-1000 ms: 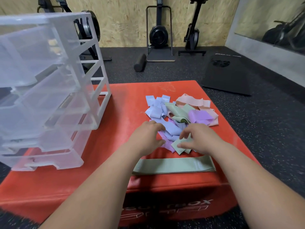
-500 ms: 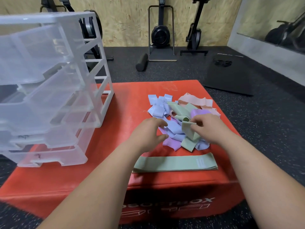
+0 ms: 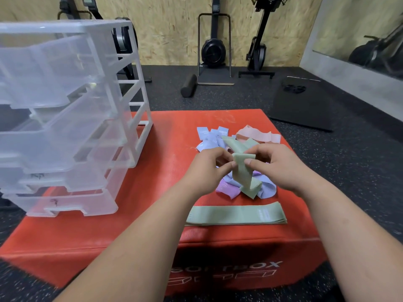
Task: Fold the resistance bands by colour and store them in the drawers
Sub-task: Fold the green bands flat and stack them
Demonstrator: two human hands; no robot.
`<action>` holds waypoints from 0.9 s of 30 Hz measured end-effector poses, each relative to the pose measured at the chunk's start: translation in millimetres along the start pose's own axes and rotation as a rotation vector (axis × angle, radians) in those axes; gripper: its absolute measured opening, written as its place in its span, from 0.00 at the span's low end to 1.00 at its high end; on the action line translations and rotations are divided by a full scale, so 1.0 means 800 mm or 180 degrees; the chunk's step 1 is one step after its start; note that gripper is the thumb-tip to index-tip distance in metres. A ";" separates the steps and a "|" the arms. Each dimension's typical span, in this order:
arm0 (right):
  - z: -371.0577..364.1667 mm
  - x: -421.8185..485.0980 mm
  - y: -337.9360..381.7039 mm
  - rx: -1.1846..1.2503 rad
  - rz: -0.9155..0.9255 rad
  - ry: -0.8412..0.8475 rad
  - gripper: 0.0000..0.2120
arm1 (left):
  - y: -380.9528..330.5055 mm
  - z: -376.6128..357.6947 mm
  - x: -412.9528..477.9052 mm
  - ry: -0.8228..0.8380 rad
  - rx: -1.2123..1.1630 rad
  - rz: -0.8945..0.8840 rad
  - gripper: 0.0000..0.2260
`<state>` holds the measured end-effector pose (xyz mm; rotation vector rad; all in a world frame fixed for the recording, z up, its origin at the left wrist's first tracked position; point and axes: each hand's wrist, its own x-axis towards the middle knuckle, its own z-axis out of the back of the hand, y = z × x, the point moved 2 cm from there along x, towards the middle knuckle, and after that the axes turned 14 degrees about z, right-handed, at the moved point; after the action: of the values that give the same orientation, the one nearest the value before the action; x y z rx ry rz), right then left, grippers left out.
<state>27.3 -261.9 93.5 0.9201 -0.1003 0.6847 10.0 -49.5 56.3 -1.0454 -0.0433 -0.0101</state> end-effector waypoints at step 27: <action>-0.007 -0.033 -0.060 -0.1159 -0.0407 0.0748 0.04 | 0.032 0.098 -0.036 -0.1201 -0.1242 0.0501 0.03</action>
<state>33.5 -290.6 46.9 0.4887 0.0423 0.6254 -20.7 30.5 72.4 -1.4270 -0.3111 0.3336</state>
